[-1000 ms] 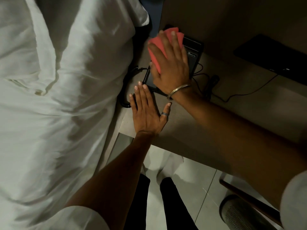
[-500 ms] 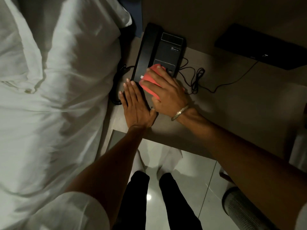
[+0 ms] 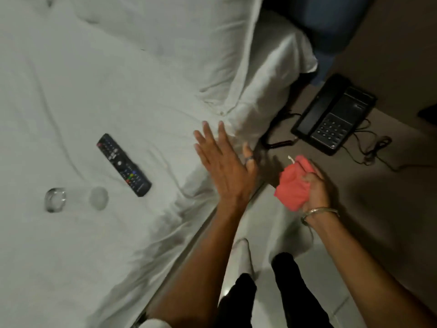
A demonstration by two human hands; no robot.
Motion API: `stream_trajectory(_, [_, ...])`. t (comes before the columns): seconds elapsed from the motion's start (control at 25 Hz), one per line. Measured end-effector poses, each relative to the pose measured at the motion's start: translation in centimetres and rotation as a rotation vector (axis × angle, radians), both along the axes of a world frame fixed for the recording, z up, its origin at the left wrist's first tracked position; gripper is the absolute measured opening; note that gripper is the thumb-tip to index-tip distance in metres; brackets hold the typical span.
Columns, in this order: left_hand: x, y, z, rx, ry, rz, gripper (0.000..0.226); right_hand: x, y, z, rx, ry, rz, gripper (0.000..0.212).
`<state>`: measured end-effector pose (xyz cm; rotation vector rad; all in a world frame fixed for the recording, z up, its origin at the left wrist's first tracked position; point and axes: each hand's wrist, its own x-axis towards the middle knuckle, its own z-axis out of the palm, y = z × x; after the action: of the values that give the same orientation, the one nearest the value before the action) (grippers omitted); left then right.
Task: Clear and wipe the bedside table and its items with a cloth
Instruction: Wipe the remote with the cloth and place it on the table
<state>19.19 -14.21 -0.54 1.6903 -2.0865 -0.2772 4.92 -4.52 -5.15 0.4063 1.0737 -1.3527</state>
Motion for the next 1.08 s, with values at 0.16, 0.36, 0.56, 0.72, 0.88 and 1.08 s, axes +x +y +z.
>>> stream_trajectory(0.16, [9.8, -5.6, 1.5, 0.049, -0.143, 0.551, 0.076, 5.3, -3.2, 1.3, -0.173, 0.268, 0.162, 0.037])
stream_trajectory(0.36, [16.7, -8.8, 0.4, 0.327, -0.213, 0.785, 0.068, 8.3, -4.1, 1.5, -0.293, 0.302, 0.232, 0.044])
stream_trajectory(0.56, [15.9, -8.4, 0.4, 0.332, -0.127, 0.850, 0.064, 6.3, -0.1, 0.5, -0.120, 0.316, 0.109, 0.050])
stream_trajectory(0.72, [10.4, -2.2, 2.0, 0.299, 0.319, 0.568, 0.082, 2.0, 5.1, 0.6, -0.049, 0.217, -0.132, 0.046])
stream_trajectory(0.88, [-0.2, 8.1, 1.2, 0.752, 0.682, 0.115, 0.034, -2.6, 10.9, 2.0, -0.048, 0.215, -0.382, 0.039])
stream_trajectory(1.08, [-13.5, 16.2, -1.8, 1.443, 0.939, -0.123, 0.032, -10.5, 16.3, 5.1, 0.078, 1.220, -0.294, 0.043])
